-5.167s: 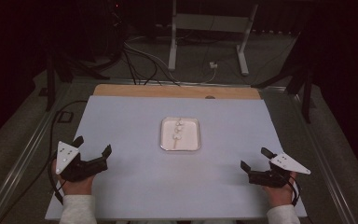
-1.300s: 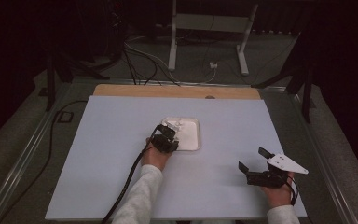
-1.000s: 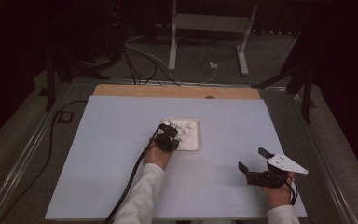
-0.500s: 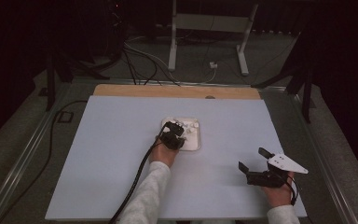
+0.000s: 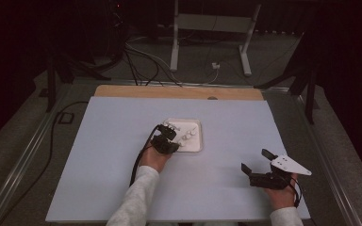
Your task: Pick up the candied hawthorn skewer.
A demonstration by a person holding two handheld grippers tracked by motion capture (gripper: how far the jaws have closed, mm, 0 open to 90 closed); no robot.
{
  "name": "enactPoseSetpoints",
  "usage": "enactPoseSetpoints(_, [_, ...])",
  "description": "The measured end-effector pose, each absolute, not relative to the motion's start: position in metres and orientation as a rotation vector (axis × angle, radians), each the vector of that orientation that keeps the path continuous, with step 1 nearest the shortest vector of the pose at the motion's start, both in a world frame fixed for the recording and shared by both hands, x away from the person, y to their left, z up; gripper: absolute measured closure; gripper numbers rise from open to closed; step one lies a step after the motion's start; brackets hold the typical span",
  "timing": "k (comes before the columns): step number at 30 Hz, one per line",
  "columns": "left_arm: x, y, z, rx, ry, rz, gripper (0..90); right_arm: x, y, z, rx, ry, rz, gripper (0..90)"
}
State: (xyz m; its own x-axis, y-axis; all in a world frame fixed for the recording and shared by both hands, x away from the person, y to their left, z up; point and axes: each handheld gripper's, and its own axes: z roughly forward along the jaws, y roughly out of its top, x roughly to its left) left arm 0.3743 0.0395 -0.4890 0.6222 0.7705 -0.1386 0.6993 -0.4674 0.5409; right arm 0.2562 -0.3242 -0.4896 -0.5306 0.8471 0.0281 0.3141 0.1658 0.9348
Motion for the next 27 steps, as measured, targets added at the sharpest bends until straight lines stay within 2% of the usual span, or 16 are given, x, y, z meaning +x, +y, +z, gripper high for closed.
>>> enactPoseSetpoints(13, [0.381,0.04,-0.499,2.253,1.16,0.155,90.0,0.256,-0.326,-0.489,1.096,1.928,1.36,0.0])
enactPoseSetpoints(27, [0.365,0.061,-0.477,2.116,1.092,0.17,90.0,0.255,-0.326,-0.489,1.115,1.936,1.349,0.0])
